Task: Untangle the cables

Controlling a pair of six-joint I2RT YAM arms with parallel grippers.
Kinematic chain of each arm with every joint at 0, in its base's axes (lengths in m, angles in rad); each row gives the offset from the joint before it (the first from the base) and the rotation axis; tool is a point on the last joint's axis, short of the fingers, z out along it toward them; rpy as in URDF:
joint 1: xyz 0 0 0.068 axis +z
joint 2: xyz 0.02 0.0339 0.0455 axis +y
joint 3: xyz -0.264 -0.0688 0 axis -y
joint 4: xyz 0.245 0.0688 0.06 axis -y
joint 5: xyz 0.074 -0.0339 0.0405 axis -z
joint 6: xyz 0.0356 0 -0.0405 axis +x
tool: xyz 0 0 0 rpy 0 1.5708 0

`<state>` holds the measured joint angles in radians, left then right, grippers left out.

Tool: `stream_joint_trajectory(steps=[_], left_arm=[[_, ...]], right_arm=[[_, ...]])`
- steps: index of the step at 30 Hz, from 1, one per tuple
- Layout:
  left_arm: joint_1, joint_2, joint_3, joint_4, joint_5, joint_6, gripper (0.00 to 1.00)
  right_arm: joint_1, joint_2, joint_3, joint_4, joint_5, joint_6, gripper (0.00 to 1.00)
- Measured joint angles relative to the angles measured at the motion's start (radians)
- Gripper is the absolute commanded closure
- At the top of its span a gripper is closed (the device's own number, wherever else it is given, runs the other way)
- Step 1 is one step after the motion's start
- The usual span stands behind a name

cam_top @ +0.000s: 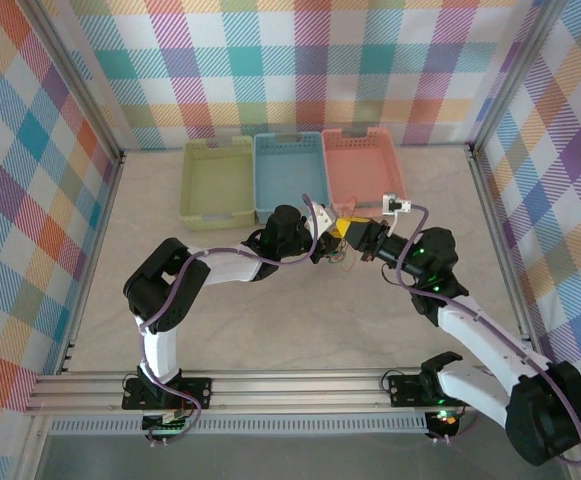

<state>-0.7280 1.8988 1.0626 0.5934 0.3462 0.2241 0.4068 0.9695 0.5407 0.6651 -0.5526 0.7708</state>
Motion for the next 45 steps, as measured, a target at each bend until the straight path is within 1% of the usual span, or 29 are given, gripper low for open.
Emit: stream_joint_trajectory(steps=[1,7,13,19,25,33,38,45], left_arm=[[0.0,-0.002,0.0,0.003,0.0,0.0,0.83],[-0.001,-0.018,0.0,0.013,0.001,0.0,0.84],[-0.002,-0.02,0.0,-0.004,-0.011,0.0,0.84],[-0.002,-0.02,0.0,-0.016,-0.019,0.0,0.84],[-0.003,-0.02,0.001,-0.018,-0.024,0.0,0.84],[-0.005,-0.02,0.014,-0.027,-0.051,0.005,0.85],[-0.005,-0.019,0.016,-0.058,-0.065,0.008,0.85],[-0.011,-0.009,0.023,-0.095,-0.079,0.016,0.85]], right_arm=[[0.0,-0.016,0.014,-0.028,-0.009,0.0,1.0],[0.0,-0.116,0.085,-0.172,-0.033,-0.011,1.0],[0.0,-0.191,0.138,-0.239,-0.044,-0.027,1.0],[0.0,-0.217,0.179,-0.264,-0.048,-0.038,1.0],[0.0,-0.214,0.22,-0.293,-0.08,-0.035,1.0],[0.0,-0.214,0.309,-0.266,-0.141,0.081,1.0],[0.0,-0.238,0.359,-0.271,-0.153,0.088,1.0],[0.0,-0.249,0.463,-0.25,-0.182,0.15,1.0]])
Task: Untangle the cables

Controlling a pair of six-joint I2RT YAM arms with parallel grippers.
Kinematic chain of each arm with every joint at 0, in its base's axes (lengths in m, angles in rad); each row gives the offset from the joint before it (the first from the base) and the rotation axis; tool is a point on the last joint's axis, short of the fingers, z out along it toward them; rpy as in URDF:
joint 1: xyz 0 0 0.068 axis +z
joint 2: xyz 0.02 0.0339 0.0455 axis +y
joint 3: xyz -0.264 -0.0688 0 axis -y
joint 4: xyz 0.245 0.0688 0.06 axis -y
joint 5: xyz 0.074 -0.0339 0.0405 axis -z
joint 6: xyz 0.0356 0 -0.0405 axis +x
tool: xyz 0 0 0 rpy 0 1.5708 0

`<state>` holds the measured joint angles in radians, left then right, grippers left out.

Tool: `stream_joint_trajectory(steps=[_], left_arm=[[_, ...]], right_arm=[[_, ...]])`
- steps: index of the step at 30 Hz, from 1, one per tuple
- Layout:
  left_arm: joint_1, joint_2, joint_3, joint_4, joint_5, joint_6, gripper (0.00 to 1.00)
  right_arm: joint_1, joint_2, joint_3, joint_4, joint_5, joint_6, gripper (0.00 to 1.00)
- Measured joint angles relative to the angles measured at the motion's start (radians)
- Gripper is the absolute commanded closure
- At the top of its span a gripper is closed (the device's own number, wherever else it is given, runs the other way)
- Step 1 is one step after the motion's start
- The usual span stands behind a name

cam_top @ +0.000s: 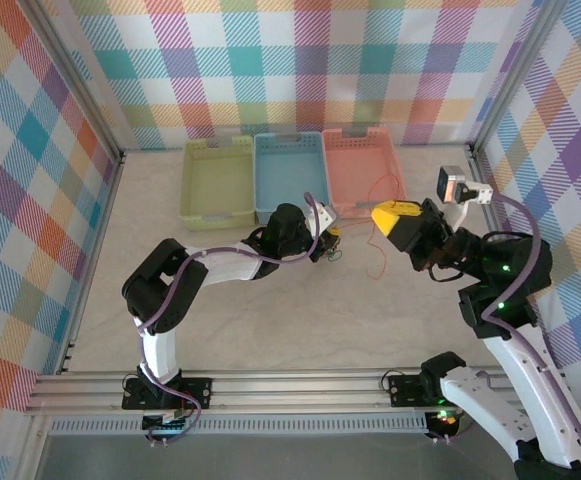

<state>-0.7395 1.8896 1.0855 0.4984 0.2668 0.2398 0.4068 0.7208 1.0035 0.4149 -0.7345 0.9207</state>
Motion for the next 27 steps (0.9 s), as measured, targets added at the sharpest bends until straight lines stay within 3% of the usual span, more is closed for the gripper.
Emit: stream_joint_trajectory(steps=[9,19,21,23,27], left_arm=[[0.0,0.002,0.013,-0.027,-0.008,0.011,0.85],[-0.005,0.002,0.017,-0.029,-0.027,0.011,0.85],[-0.005,0.002,0.017,-0.029,-0.045,0.011,0.85],[-0.005,0.002,0.017,-0.029,-0.073,0.01,0.78],[-0.005,-0.002,0.017,-0.037,-0.204,-0.023,0.77]], right_arm=[[0.0,0.045,0.229,-0.079,0.009,-0.056,1.0],[0.0,0.225,0.433,-0.262,0.167,-0.275,1.0],[0.0,0.287,0.473,-0.284,0.196,-0.31,1.0],[0.0,0.35,0.515,-0.293,0.216,-0.333,1.0],[0.0,0.487,0.611,-0.297,0.249,-0.347,1.0]])
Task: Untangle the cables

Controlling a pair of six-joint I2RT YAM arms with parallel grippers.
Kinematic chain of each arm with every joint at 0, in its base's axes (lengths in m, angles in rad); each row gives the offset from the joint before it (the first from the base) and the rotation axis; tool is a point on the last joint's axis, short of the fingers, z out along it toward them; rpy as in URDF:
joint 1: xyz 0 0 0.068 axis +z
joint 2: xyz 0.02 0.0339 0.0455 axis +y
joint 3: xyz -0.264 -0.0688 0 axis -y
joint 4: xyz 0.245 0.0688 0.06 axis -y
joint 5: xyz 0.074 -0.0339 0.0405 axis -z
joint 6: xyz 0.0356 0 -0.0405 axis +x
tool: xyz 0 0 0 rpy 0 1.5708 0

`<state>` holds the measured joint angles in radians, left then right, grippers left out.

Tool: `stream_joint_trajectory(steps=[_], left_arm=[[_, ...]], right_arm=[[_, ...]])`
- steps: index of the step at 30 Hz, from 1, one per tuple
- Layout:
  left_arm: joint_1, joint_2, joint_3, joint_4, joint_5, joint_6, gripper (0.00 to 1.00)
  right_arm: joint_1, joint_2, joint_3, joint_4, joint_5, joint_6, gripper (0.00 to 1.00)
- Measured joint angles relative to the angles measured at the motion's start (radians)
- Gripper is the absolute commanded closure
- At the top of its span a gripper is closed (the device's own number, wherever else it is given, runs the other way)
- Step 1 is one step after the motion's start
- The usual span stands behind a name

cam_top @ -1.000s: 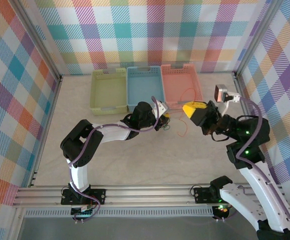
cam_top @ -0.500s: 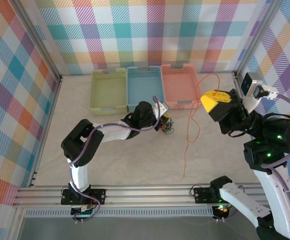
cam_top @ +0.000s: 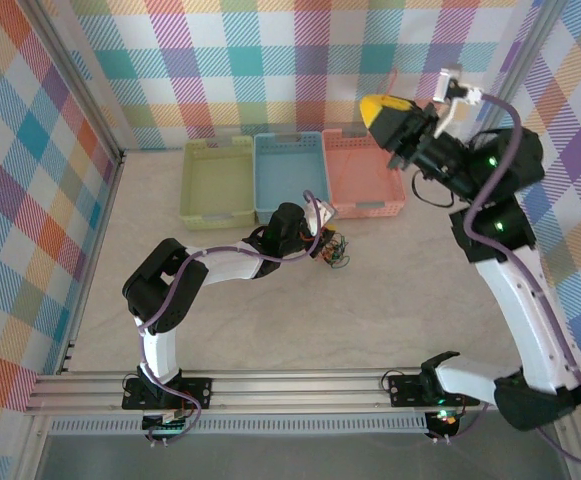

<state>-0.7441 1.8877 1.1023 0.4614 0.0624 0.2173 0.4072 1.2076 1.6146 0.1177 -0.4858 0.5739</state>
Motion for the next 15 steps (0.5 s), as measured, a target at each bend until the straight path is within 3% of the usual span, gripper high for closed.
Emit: stream_joint_trajectory(steps=[9,15], left_arm=[[0.02,-0.074,-0.012,-0.046,-0.42,-0.113,0.73],[0.117,-0.112,-0.011,-0.151,-0.557,-0.307,0.73]], right_arm=[[0.0,0.241,0.257,0.052,0.041,0.019,1.0],[0.0,0.365,0.362,0.093,0.059,0.05,1.0]])
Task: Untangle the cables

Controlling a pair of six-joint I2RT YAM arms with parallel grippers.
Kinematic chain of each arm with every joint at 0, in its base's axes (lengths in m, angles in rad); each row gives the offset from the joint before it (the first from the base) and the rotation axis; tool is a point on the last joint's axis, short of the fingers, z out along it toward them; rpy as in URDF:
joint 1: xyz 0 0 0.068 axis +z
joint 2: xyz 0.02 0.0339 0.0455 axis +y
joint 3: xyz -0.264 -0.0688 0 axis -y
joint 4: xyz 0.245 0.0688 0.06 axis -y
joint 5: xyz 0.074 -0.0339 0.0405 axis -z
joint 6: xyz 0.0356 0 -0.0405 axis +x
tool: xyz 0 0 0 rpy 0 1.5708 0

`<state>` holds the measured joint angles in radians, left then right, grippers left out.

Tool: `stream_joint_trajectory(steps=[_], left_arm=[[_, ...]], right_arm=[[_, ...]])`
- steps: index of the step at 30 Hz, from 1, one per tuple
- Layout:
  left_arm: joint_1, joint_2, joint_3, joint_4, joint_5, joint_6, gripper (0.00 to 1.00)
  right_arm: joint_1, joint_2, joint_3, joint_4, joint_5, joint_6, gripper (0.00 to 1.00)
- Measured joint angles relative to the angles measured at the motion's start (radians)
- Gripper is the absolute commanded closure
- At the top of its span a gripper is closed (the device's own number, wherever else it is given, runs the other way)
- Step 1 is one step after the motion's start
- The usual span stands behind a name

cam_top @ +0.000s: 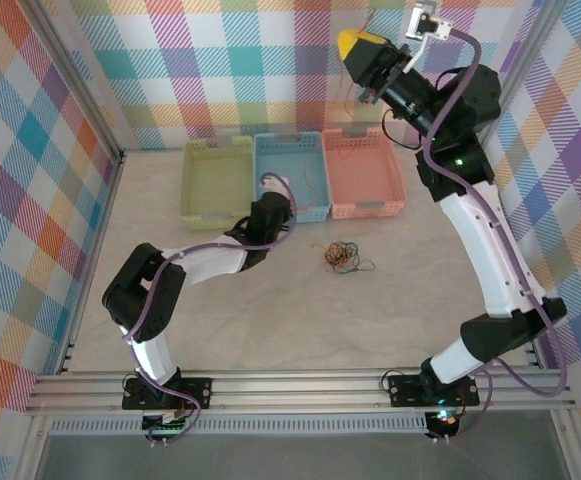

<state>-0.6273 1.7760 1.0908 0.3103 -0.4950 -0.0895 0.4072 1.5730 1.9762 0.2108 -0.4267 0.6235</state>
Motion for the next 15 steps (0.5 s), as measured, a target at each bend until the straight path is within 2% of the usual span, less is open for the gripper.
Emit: stream_joint_trajectory(steps=[6,10,15], left_arm=[[0.123,-0.051,-0.037,-0.108,-0.069,-0.195,0.72],[0.15,-0.097,-0.074,-0.137,-0.102,-0.28,0.7],[0.155,-0.128,-0.106,-0.141,-0.126,-0.322,0.7]], right_arm=[[0.0,0.121,0.093,0.013,0.014,0.024,1.0],[0.0,0.183,0.148,0.005,0.027,0.027,1.0],[0.0,0.269,0.245,0.005,0.034,0.035,1.0]])
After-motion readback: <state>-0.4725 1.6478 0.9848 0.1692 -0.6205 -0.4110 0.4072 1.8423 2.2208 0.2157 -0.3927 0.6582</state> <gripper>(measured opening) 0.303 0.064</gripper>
